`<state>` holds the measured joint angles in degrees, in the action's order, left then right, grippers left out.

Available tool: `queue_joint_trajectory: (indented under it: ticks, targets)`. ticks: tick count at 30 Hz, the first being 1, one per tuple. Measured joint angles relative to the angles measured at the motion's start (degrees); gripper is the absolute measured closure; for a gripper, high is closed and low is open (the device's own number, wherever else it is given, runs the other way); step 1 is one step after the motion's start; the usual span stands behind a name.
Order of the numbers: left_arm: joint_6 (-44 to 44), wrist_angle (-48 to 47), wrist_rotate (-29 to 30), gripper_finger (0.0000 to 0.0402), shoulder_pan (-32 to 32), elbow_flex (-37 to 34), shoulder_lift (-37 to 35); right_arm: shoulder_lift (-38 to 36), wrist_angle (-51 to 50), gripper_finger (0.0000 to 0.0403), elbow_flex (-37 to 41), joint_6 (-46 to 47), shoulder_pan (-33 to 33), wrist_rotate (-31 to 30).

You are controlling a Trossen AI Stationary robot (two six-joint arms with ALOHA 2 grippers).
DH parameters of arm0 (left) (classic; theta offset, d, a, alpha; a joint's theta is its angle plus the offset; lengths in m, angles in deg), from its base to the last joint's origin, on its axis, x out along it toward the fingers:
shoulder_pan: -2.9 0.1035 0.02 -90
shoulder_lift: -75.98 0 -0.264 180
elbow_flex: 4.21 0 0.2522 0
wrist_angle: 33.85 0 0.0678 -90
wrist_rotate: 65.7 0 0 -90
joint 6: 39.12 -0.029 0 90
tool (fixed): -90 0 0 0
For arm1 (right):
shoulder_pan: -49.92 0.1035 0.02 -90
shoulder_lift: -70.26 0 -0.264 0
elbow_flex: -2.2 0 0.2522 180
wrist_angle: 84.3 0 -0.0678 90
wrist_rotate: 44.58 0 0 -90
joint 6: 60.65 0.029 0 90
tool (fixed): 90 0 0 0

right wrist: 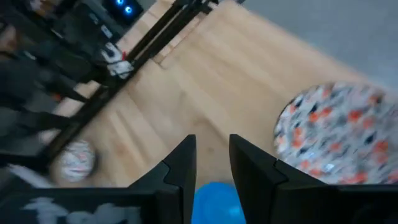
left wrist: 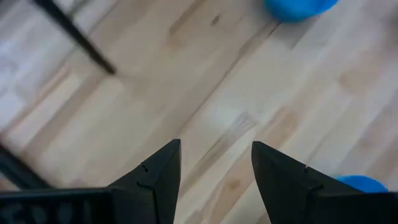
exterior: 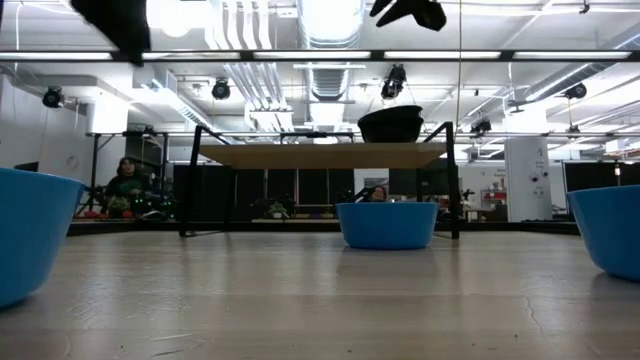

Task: Pick & Place Mini bowls
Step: Stack the white bowl on the other white bowls on the shelf

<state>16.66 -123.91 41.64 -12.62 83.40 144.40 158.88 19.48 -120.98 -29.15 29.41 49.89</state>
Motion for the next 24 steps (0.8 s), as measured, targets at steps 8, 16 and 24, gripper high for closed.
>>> queue_joint_trajectory:
  ticks: [8,16,24]
  targets:
    - [12.2,7.9,-4.4,0.0214,-2.6,-11.2,0.0,0.0,-0.3,0.0323,0.0,-0.6,1.4,9.3]
    - [15.5,20.4,-10.5,0.0214,-3.8,-18.4,0.0,-0.3,-0.5,0.0330,0.0,-13.2,7.6,12.1]
    - [13.9,27.1,-16.8,0.0214,-6.6,-21.0,0.4,-0.3,-0.8,0.0330,0.0,-14.8,13.5,12.1]
